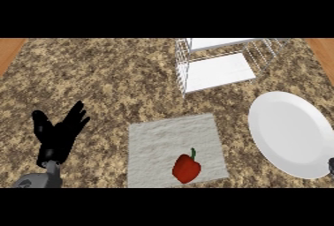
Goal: Pick the cupcake from the placemat and place it in the tiered shelf
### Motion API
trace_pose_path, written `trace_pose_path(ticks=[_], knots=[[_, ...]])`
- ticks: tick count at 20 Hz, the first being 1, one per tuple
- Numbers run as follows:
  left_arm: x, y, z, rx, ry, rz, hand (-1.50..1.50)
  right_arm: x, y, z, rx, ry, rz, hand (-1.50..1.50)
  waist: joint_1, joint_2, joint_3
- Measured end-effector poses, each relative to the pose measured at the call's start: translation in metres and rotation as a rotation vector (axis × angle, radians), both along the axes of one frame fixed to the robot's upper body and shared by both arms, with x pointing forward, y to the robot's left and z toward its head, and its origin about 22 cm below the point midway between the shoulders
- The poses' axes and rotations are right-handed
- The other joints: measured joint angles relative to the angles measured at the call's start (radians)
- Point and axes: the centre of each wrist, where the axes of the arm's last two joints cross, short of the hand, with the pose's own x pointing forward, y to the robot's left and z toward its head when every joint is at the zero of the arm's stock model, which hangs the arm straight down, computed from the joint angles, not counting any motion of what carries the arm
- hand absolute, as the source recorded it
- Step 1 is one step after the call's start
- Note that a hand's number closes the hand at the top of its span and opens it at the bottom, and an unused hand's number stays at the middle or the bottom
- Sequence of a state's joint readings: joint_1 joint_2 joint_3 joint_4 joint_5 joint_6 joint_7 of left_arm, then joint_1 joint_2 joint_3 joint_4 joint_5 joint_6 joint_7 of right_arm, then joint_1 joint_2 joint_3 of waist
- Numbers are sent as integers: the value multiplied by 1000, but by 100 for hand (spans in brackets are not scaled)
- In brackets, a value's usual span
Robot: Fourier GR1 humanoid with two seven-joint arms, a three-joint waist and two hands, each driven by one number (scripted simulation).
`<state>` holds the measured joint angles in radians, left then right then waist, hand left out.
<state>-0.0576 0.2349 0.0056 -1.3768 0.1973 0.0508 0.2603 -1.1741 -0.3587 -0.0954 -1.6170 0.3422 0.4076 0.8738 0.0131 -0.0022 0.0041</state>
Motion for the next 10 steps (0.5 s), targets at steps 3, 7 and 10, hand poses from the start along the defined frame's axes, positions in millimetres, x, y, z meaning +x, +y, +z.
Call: trace_pose_path(ticks=[3,7,10], knots=[[1,4,2,9,0,-8,0,17,-9,12,-11,15,-7,150,2,1,0],[1,-1,1,3,-7,-7,0,42,-20,11,-35,43,10,150,4,2,1],[2,4,0,8,-3,-7,0,59,-18,2,-73,52,24,150,5,3,1]])
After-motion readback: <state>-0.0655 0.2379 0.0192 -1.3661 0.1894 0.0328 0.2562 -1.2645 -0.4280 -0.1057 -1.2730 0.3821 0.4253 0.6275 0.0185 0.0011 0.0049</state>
